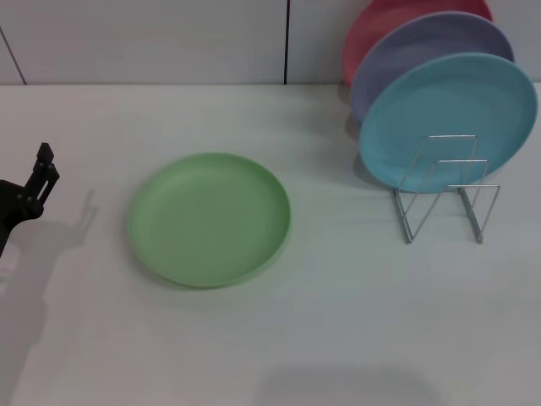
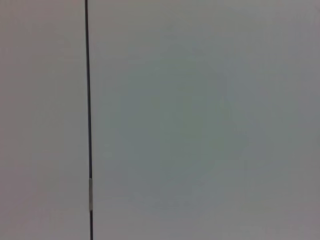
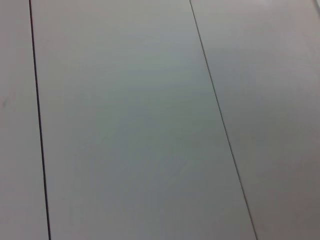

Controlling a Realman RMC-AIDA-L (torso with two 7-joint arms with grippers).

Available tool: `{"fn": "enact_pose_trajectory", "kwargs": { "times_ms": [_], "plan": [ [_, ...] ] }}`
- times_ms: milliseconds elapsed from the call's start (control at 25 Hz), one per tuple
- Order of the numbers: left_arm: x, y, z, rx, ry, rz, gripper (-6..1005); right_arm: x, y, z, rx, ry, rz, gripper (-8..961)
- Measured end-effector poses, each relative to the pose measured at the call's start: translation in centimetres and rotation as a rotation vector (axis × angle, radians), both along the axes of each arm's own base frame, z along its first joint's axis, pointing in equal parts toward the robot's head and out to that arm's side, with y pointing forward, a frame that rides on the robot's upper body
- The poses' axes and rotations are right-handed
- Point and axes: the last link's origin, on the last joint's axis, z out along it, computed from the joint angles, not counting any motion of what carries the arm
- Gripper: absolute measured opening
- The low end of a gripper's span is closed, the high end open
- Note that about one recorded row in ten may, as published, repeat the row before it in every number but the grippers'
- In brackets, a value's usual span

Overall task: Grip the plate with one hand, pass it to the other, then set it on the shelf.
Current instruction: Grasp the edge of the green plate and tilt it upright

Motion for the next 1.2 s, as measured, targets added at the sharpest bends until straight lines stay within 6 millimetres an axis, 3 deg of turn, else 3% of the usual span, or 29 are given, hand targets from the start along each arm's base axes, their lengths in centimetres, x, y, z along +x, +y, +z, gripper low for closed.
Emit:
{"fn": "enact_pose_trajectory", "kwargs": {
  "times_ms": [200, 480, 680, 720, 1000, 1200],
  "plan": [
    [0.3, -0.1, -0.2, -0.007, -0.005, -0.009, 800, -0.2, -0.3, 0.0, 0.009, 0.0, 0.008, 789],
    [2.3, 1.0, -0.6, -0.025, 0.009, -0.038, 800, -0.1, -0.6, -0.1, 0.009, 0.004, 0.001, 788],
    [5.0, 3.0, -0.9, -0.085, 0.081, -0.018, 799, -0.1, -0.6, -0.1, 0.008, 0.002, 0.002, 788],
    [7.4, 4.2, -0.8, -0.166, 0.105, 0.016, 799, 0.0, -0.5, -0.1, 0.004, 0.003, 0.002, 789],
    [11.1, 5.3, 0.3, -0.323, 0.11, 0.15, 799, 0.0, -0.3, -0.2, -0.011, 0.003, 0.002, 789],
    [13.0, 5.1, 0.8, -0.508, 0.154, 0.281, 799, 0.0, 0.0, -0.1, -0.014, 0.001, 0.006, 788]
  ]
}}
